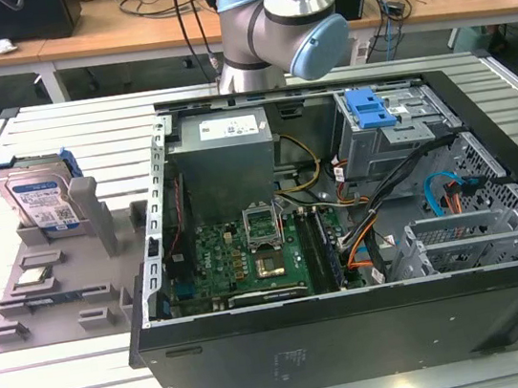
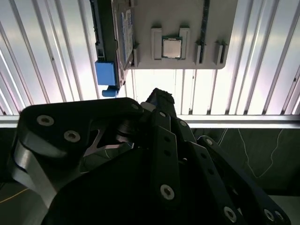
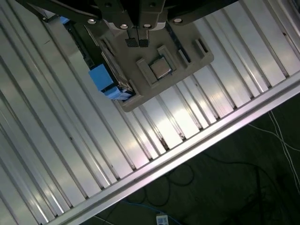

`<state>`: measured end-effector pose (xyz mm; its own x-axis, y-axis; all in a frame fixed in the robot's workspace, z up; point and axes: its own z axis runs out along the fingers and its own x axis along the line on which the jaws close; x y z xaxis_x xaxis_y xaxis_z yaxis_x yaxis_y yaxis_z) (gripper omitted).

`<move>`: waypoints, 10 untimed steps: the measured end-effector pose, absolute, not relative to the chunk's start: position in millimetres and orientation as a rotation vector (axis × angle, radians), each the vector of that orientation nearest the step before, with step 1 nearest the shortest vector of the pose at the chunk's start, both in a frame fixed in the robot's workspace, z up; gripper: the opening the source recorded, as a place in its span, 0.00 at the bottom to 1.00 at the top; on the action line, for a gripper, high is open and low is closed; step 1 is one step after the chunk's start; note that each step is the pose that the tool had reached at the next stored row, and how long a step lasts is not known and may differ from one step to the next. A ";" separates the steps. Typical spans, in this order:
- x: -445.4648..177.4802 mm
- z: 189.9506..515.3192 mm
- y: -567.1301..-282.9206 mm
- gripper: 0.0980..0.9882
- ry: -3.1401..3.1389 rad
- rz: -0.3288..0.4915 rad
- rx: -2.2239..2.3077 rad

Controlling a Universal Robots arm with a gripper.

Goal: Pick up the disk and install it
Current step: 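Pick up the disk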

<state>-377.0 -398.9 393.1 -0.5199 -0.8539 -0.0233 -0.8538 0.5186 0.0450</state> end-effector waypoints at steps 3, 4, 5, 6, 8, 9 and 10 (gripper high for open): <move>-377.0 393.1 -398.9 0.01 -2.723 -0.080 1.561; -377.1 393.1 -398.8 0.01 -2.720 -0.080 1.566; -377.0 393.1 -398.9 0.01 -2.718 -0.080 1.569; -377.0 393.1 -398.8 0.01 -2.712 -0.080 1.580; -377.0 393.1 -398.8 0.01 -2.692 -0.080 1.611; -377.0 393.1 -398.8 0.01 -2.679 -0.079 1.632; -377.0 393.1 -398.9 0.01 -2.663 -0.079 1.658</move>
<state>-377.0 -398.9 393.1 -0.4417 -0.8968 -0.0233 -0.8966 0.4405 0.0450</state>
